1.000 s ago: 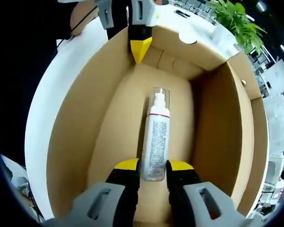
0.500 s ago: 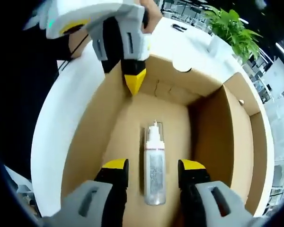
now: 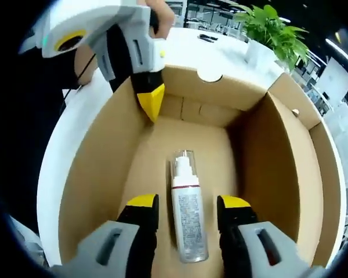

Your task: Operate the shoe box by opening the lid, removing the specified soft item, and placing it in the target area until the item is outside and the box remains undamaged.

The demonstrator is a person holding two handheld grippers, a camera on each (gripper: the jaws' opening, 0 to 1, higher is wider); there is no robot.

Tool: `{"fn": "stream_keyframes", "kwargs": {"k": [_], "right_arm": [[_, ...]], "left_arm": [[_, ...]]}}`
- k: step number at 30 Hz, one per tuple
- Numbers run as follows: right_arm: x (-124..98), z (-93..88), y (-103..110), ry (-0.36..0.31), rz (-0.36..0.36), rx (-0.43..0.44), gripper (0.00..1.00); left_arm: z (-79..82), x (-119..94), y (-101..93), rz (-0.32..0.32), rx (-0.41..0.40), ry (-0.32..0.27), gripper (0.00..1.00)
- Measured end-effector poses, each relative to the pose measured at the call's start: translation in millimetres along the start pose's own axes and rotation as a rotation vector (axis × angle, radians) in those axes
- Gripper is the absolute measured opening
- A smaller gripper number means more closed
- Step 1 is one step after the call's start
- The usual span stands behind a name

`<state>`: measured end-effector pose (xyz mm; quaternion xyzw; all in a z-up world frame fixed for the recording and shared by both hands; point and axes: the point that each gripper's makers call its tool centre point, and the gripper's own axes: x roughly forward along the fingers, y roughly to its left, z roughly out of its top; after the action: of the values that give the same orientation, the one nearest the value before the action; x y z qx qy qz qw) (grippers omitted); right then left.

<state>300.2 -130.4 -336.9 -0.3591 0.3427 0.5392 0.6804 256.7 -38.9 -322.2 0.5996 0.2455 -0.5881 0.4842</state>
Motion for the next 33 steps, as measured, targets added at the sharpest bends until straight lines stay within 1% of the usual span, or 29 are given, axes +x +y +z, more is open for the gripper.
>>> {"fn": "stream_keyframes", "kwargs": {"k": [2, 4, 7, 12, 15, 25, 33], "right_arm": [[0.0, 0.3, -0.4, -0.003, -0.004, -0.003, 0.35], [-0.8, -0.2, -3.1, -0.006, -0.007, 0.025, 0.30], [-1.4, -1.1, -4.5, -0.005, -0.015, 0.048, 0.29], [0.2, -1.9, -1.3, -0.005, -0.012, 0.040, 0.27], [1.0, -0.3, 0.3, -0.014, -0.006, 0.039, 0.23], [2.2, -2.6, 2.3, -0.010, -0.010, 0.037, 0.21], [1.5, -3.8, 1.9, -0.035, -0.031, 0.043, 0.21]], "left_arm": [[-0.1, 0.0, 0.1, 0.000, -0.001, 0.000, 0.12], [-0.2, 0.0, 0.1, 0.000, -0.001, -0.001, 0.12], [-0.4, 0.0, 0.1, 0.000, -0.001, -0.001, 0.12], [-0.7, 0.1, 0.0, 0.000, -0.001, -0.001, 0.12], [-0.9, 0.0, -0.1, 0.000, -0.003, -0.001, 0.12], [-1.6, -0.1, -0.2, 0.000, -0.006, -0.001, 0.12], [-1.9, -0.3, -0.2, 0.000, -0.009, 0.001, 0.12]]}}
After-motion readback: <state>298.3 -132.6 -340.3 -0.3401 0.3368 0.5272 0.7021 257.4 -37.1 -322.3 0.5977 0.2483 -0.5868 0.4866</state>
